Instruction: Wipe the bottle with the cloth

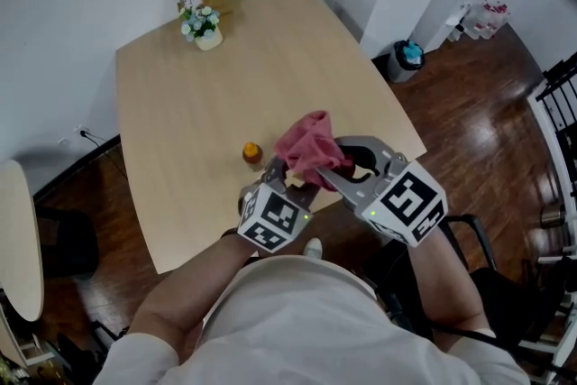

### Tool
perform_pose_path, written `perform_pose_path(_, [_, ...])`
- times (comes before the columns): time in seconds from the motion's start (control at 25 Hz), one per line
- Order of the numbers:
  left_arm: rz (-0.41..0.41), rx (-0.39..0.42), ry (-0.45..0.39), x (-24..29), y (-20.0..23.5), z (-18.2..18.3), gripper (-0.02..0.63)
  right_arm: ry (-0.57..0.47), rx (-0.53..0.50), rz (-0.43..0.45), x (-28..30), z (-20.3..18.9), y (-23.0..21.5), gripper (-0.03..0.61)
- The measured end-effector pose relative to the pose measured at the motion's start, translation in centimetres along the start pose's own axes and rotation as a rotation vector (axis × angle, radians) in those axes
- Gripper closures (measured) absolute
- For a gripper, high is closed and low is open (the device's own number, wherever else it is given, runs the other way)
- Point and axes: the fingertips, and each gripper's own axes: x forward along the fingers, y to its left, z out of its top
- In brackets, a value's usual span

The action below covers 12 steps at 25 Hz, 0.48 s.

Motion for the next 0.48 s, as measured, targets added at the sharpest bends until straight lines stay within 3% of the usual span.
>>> perform_pose_path(0.24, [-0.046, 0.023, -0.014, -1.4, 0.3, 0.9, 0.463, 0.022, 0.047, -0.087, -1.2, -2.5, -1.8, 0.491])
perform_pose_path(0.32, [-0.066, 0.021, -0.029, -1.8, 0.7, 2.2, 0.463, -0.016, 0.069, -0.132, -2.6, -2.3, -2.5, 0.491])
perform_pose_path(0.48, [-0.105, -0.056, -0.067, -3.1, 2.4, 4.9, 0.463, -0.158, 0.142, -0.185, -4.6, -0.5, -3.1, 0.491])
